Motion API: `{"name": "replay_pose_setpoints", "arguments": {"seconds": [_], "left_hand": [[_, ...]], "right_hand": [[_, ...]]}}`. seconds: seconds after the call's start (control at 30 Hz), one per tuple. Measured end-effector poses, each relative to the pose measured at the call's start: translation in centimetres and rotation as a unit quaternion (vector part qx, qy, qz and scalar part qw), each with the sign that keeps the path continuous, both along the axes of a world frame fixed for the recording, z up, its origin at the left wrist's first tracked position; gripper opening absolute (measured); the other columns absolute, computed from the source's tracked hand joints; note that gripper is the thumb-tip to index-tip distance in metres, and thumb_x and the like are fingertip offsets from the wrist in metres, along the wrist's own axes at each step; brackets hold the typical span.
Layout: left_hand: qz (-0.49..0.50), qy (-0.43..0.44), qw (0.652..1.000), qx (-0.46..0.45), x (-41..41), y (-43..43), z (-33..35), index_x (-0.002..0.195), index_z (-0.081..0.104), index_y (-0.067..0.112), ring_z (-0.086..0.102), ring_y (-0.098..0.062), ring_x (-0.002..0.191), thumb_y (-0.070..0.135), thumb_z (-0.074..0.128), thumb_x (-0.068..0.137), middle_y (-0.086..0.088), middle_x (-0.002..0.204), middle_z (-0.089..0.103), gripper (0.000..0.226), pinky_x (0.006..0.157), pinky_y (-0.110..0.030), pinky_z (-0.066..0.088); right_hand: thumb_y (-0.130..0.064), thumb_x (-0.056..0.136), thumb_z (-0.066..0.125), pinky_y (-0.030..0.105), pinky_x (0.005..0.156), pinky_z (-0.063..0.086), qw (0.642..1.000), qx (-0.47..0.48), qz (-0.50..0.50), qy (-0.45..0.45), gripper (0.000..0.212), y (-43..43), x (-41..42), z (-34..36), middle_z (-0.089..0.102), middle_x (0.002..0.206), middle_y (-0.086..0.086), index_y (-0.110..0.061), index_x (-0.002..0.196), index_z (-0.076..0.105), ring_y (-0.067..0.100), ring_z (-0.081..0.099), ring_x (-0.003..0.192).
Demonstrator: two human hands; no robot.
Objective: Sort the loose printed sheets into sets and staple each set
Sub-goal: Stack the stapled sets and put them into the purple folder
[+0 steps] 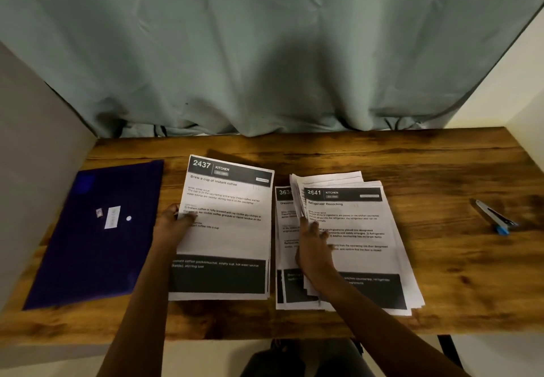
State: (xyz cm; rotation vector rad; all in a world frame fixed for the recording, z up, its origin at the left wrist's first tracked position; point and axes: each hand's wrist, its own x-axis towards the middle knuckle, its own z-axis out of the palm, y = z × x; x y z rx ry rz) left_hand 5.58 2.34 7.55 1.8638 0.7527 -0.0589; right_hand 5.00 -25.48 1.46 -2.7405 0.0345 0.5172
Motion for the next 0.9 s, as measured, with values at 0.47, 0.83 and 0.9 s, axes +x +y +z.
{"name": "replay_pose_setpoints", "arguments": {"seconds": [0.47,0.83,0.9], "left_hand": [[-0.081,0.038,0.995,-0.04,0.7,-6.2,-2.2,0.105,0.059,0.011,0.066,-0.025,0.089,0.019,0.061,0.09,-0.01,0.103,0.068,0.017,0.082,-0.045,0.054],[-0.086,0.077,0.992,0.042,1.4,-14.3,-5.3,0.122,0.052,0.008,0.057,-0.033,0.111,0.019,0.052,0.096,-0.017,0.124,0.058,0.029,0.091,-0.041,0.047],[-0.077,0.074,0.992,0.065,1.3,-15.7,-5.4,0.123,0.052,0.004,0.056,-0.033,0.113,0.017,0.049,0.097,-0.018,0.125,0.057,0.029,0.091,-0.039,0.047]], "right_hand": [[0.001,0.088,0.058,0.035,0.085,0.052,0.948,0.256,-0.133,-0.132,0.062,-7.2,0.4,6.0,0.049,0.136,0.014,-0.013,0.14,0.028,0.028,0.055,0.117],[-0.015,0.091,0.057,0.022,0.081,0.053,0.981,0.103,-0.053,-0.153,0.058,-3.4,0.3,7.0,0.058,0.12,0.006,-0.015,0.14,0.028,0.013,0.062,0.097],[-0.013,0.09,0.057,0.015,0.071,0.05,0.987,0.099,-0.009,-0.126,0.064,-1.8,-0.3,5.7,0.056,0.119,0.006,-0.016,0.143,0.021,0.009,0.06,0.089]]}}
